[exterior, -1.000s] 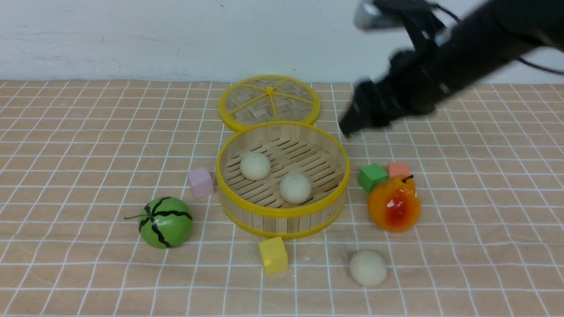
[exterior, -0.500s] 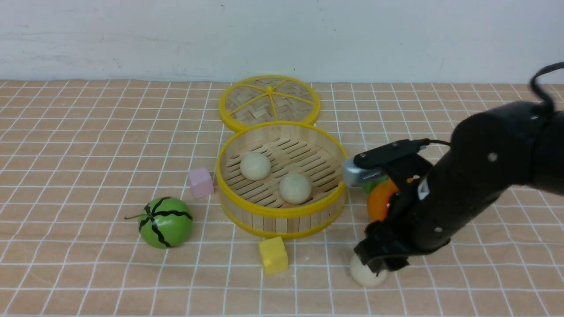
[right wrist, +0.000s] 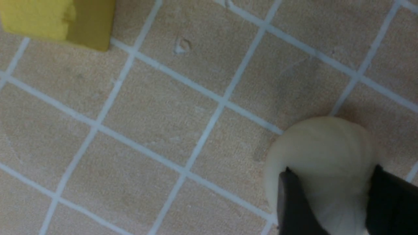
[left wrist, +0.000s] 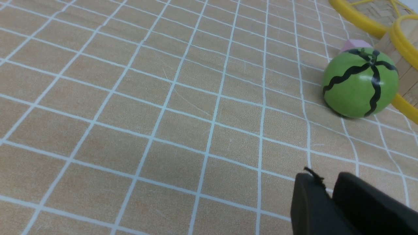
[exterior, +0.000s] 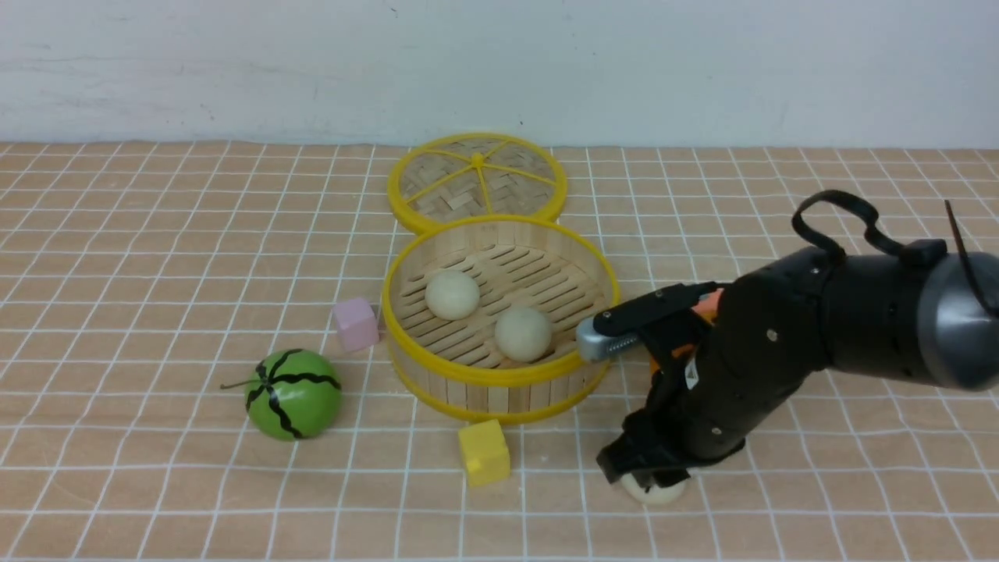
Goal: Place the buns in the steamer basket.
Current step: Use the right arm to grab a steamed stuffed bun, then use the right arm to put the steamed stuffed bun into the steamer
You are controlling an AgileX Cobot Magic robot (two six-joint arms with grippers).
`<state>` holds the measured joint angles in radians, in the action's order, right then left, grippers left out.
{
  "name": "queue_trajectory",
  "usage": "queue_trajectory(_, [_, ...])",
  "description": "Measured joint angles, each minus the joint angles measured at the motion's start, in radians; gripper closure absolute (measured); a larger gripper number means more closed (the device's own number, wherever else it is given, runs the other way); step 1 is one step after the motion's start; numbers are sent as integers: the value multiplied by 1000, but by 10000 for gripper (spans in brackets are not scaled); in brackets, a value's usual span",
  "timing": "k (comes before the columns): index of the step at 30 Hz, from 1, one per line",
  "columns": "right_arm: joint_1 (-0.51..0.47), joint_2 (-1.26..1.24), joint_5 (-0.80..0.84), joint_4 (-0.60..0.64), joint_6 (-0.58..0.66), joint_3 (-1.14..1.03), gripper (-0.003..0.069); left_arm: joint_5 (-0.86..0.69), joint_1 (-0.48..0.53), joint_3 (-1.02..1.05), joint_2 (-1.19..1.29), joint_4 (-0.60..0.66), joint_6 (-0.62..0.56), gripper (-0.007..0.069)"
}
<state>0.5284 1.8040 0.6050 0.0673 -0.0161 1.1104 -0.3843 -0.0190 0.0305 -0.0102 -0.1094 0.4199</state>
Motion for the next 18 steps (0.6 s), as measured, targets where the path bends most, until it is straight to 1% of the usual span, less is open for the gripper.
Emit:
queue_trajectory(1, [0,0,2,-2,0,1,482,0,0,0,0,0,0,517])
queue_trajectory(2, [0,0,2,-2,0,1,491,0,0,0,0,0,0,517])
queue_trajectory(5, [0,-1,39,-2,0,23,637,0,0,0,0,0,0,514])
queue_trajectory(9, [0,-18,101,-2,0,81,642,0,0,0,0,0,0,512])
queue_trajectory(13, [0,-31,130,-10,0,241,642,0,0,0,0,0,0,507])
queue_trajectory(15, [0,-26,113,-28,0,315,642,0,0,0,0,0,0,503])
queue_trajectory(18, [0,-3,19,-88,0,400,642,0,0,0,0,0,0,501])
